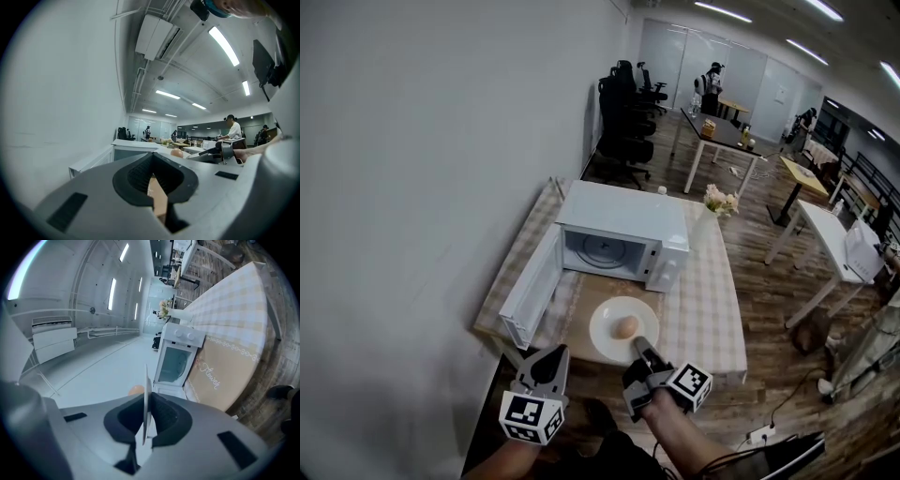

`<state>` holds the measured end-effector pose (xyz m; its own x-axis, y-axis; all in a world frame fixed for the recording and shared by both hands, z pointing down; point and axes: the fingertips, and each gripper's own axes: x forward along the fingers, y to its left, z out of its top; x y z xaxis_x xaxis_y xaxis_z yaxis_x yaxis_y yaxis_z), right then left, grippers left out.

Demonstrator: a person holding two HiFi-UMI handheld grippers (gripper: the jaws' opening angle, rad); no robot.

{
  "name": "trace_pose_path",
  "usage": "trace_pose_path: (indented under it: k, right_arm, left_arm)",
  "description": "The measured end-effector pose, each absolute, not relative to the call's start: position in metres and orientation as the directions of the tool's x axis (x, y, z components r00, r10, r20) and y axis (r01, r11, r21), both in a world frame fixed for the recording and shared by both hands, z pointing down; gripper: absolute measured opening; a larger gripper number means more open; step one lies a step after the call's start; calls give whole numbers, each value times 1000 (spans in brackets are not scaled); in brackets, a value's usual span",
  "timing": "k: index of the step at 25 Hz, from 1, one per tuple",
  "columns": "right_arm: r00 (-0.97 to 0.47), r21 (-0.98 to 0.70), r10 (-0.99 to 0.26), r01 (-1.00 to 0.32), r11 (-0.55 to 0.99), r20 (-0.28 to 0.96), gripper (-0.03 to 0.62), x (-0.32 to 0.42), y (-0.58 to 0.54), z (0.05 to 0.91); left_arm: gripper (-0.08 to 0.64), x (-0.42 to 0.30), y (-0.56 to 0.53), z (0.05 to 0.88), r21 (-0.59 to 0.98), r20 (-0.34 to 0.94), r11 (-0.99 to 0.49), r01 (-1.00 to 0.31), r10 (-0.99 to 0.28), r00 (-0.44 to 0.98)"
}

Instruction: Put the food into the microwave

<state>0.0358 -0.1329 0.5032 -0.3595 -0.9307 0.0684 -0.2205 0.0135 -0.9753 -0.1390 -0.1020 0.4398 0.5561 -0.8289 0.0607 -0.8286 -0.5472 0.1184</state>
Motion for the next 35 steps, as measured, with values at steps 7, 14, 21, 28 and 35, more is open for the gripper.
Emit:
trace_pose_path:
  k: [7,14,21,28,35]
  right_arm:
    - [-400,-976,-914,-216,16,74,25,32,-187,513]
    - [-424,-972,-901,-233,8,94,25,40,-241,517]
    - [-434,-969,-892,-247,-18,127,25,47,-296,540]
    - [-456,-969,-875,-241,-56,163,26,49,-342,570]
    - [-465,-969,-868,-240,-65,174,26,45,-379,588]
  left_arm:
    - [8,-133,-145,441,93,71,-524,-847,-845,531]
    - [8,-124,-188,446,116,102,-495,-861,-856,506]
    - [8,-108,-227,467,115,153,-492,-863,-850,505]
    - [8,-100,-264,484,115,191,-474,-873,-852,488]
    - [8,-94,-289,498,101,226,-462,-881,-852,472]
